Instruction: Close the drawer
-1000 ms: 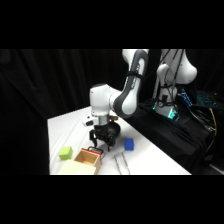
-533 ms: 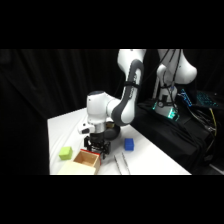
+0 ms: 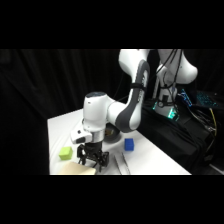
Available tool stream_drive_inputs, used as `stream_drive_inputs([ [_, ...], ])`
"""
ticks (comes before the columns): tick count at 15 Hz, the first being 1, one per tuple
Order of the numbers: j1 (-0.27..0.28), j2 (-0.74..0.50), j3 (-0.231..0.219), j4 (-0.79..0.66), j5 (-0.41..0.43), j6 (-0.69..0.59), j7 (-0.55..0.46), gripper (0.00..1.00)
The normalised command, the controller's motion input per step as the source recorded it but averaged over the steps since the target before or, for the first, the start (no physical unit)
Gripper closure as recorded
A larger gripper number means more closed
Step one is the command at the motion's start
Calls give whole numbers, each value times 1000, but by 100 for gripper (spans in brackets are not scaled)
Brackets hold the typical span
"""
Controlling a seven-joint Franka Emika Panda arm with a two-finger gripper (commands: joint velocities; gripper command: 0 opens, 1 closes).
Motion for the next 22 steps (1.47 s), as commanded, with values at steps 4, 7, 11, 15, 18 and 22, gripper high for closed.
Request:
stream_drive_inputs([
  [4,45,128,-12,279,-222,-70,138,0],
  [7,-22,-176,-40,-63,-186,-136,123,0],
  [11,-42,-444,-55,-332,-154,-203,142,0],
  [15,-39,-651,0,-486,-43,-348,153,0],
  [18,-31,-687,15,-373,118,-515,120,0],
  [22,24,-607,-54,-247,196,-525,102,0],
])
